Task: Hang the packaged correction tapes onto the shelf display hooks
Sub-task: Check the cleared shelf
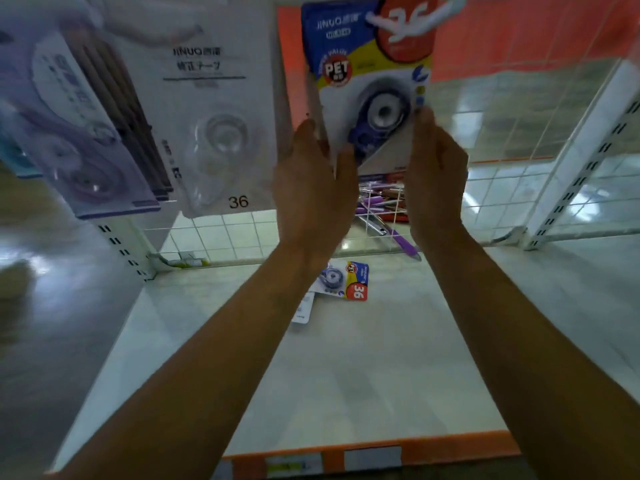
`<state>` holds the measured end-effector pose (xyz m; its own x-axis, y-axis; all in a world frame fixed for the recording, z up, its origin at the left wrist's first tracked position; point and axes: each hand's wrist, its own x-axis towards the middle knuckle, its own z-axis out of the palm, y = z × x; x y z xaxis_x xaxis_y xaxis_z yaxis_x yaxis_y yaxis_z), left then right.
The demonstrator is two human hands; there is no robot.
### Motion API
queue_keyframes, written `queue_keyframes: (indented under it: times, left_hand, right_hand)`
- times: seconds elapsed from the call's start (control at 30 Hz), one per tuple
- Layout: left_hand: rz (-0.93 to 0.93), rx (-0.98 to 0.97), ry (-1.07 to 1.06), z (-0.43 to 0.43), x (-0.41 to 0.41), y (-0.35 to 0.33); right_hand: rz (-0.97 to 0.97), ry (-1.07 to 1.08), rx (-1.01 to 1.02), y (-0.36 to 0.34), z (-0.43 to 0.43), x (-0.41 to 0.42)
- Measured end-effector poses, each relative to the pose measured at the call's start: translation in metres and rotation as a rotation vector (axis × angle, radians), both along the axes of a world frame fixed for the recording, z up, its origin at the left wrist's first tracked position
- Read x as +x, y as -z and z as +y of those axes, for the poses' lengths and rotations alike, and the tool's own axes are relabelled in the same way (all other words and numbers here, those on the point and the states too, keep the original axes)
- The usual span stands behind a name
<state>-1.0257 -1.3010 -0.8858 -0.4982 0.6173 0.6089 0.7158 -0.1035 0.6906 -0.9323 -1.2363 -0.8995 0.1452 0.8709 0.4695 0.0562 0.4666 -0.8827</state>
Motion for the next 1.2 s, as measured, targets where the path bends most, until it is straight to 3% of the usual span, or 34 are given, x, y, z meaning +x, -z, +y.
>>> queue_keyframes:
  times: [0.1, 0.2, 0.3, 0.4, 0.6, 0.67, 0.77, 0.83, 0.97, 1.07, 1.13, 1.2]
  left_hand:
    - [-0.029, -0.071, 0.045, 0.000, 0.002, 0.058]
    - [0.062, -0.315, 0.097, 0.003, -0.004, 0.125]
    - [0.345, -0.739, 0.133, 0.005, -0.014, 0.181]
    - [0.565, -0.962, 0.150, 0.014, -0.028, 0.213]
    - [0.401, -1.188, 0.253, 0.037, -0.041, 0.241]
    - [0.357, -1.180, 0.249, 0.036, -0.041, 0.246]
    - [0.259, -1.018, 0.082, 0.024, -0.032, 0.245]
    - [0.118, -1.032, -0.038, 0.013, -0.024, 0.245]
    - [-0.505, -0.985, -0.133, 0.004, -0.024, 0.250]
    - [-0.999, -0.858, -0.100, 0.004, -0.017, 0.238]
    - [-1.075, -0.815, -0.137, 0.003, -0.011, 0.232]
    - [-0.989, -0.802, -0.172, 0.002, -0.008, 0.231]
  right_hand:
    - [-0.031, 0.061, -0.070, 0.067, 0.003, -0.001]
    - [-0.338, 0.060, -0.224, 0.132, 0.007, 0.000]
    - [-0.745, -0.081, -0.402, 0.184, 0.003, 0.006]
    - [-0.989, -0.262, -0.478, 0.218, -0.002, 0.008]
    - [-1.333, -0.468, -0.396, 0.249, 0.013, -0.009]
    - [-1.407, -0.472, -0.368, 0.254, 0.013, -0.014]
    - [-1.452, -0.347, -0.294, 0.258, 0.001, -0.016]
    - [-1.454, -0.246, -0.195, 0.259, -0.014, -0.017]
    - [-1.383, -0.103, 0.048, 0.260, -0.054, -0.020]
    - [-1.360, -0.197, 0.109, 0.264, -0.075, -0.014]
    - [-1.347, -0.242, 0.090, 0.259, -0.086, -0.010]
    - [-1.327, -0.312, 0.069, 0.250, -0.098, -0.006]
